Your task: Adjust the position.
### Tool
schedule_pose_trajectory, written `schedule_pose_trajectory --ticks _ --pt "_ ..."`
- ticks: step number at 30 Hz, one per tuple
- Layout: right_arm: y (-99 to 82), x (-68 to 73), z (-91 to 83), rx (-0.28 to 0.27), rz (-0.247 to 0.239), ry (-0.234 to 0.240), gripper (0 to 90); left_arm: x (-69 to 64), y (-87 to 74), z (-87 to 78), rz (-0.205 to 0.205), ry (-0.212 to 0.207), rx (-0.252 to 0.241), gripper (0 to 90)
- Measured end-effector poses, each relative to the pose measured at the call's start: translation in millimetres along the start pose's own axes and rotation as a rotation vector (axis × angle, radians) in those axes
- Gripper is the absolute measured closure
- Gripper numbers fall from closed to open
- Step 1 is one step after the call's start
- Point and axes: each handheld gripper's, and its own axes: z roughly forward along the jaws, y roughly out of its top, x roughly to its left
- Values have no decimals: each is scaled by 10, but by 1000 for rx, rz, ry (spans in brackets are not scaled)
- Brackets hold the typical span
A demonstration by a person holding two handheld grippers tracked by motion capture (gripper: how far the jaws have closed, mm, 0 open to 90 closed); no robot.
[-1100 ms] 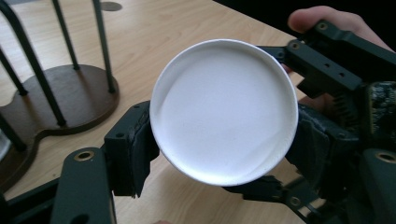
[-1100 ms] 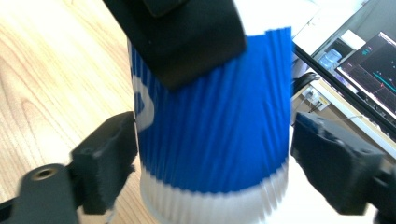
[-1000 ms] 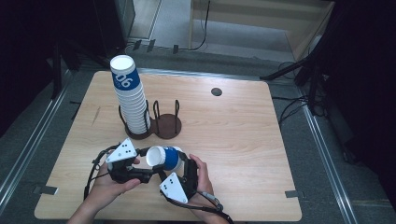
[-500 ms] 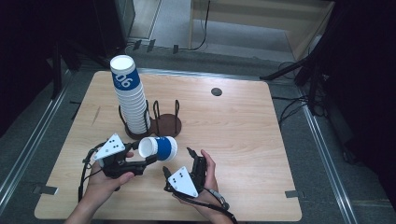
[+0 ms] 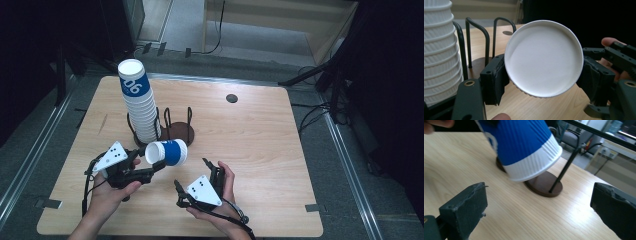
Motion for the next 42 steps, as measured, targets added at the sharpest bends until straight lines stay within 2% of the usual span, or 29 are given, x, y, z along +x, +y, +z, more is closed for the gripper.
schedule_pose_trajectory --ticks 1,4,8,13,17,24,26,30,32,33,35,38,41,42 --pt "8 9 -12 -4 17 22 7 7 -7 1 -5 0 -14 293" --pt "16 16 -6 -4 43 39 7 26 -19 0 -13 2 -37 293" --pt "13 13 4 -2 61 29 8 32 -23 2 -9 2 -53 293" --pt "31 -79 3 -13 165 30 9 47 -31 5 -6 8 -77 293" --pt "44 -64 9 -4 174 19 11 68 -42 4 -1 26 -92 293" --pt "97 -23 -1 -31 197 26 11 79 -49 9 -8 33 -98 293" --pt "129 -51 -21 -36 243 21 11 81 -53 9 -7 34 -101 294" --pt "163 -86 -33 -3 319 2 9 91 -60 7 -12 41 -112 293" --pt "173 -89 -38 1 335 -5 0 101 -64 6 -19 43 -121 293" --pt "209 -98 -53 16 392 3 0 111 -68 6 -22 47 -125 293" --pt "227 -95 -63 10 410 17 0 114 -71 10 -24 48 -129 293" --pt "287 -56 -55 18 424 10 0 119 -81 16 -28 49 -137 293" --pt "340 -45 -20 24 505 2 0 114 -86 24 -23 49 -146 293" --pt "340 -45 -20 24 505 2 0 113 -87 25 -20 49 -150 293"
